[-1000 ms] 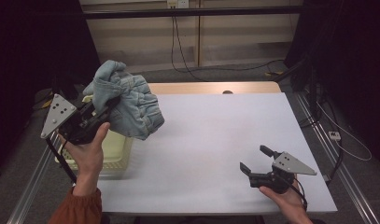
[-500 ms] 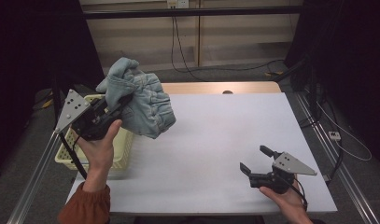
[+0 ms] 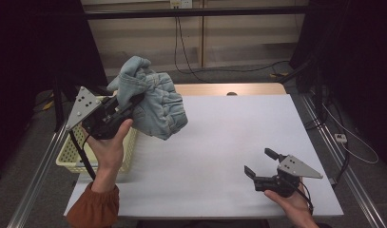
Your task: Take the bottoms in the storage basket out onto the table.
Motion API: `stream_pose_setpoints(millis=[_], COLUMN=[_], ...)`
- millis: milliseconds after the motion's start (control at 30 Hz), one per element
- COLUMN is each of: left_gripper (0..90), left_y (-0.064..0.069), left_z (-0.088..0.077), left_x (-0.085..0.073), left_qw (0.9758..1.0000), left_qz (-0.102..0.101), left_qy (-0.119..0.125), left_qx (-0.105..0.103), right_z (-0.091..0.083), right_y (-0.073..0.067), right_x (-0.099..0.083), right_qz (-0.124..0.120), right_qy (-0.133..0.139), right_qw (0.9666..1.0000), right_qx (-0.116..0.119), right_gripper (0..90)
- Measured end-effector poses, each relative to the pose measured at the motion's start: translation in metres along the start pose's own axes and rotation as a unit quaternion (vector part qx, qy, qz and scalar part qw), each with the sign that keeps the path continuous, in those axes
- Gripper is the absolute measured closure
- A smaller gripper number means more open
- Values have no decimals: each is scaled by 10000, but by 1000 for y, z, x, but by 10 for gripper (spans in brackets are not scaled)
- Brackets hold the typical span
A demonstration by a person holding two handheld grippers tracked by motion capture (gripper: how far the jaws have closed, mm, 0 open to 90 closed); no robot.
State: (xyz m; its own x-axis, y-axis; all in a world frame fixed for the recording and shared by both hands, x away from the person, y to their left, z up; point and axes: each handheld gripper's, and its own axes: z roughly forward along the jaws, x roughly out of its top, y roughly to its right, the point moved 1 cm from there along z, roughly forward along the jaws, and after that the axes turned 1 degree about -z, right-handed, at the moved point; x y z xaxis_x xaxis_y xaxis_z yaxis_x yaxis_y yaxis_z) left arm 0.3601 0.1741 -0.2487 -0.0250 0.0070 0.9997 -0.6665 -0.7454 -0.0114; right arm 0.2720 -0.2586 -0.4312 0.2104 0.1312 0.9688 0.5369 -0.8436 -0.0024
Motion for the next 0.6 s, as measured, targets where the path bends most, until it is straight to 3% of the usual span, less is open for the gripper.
stream_pose_setpoints(millis=[600], left_gripper=[707], left_y=[17], left_z=[22], left_x=[3], left_qw=[9996], left_qz=[-15], left_qy=[-50], left_qx=[-281], right_z=[0], right_y=[-1], right_x=[0], right_qz=[25], right_qy=[-22], right_qw=[10000], right_qx=[52], right_gripper=[35])
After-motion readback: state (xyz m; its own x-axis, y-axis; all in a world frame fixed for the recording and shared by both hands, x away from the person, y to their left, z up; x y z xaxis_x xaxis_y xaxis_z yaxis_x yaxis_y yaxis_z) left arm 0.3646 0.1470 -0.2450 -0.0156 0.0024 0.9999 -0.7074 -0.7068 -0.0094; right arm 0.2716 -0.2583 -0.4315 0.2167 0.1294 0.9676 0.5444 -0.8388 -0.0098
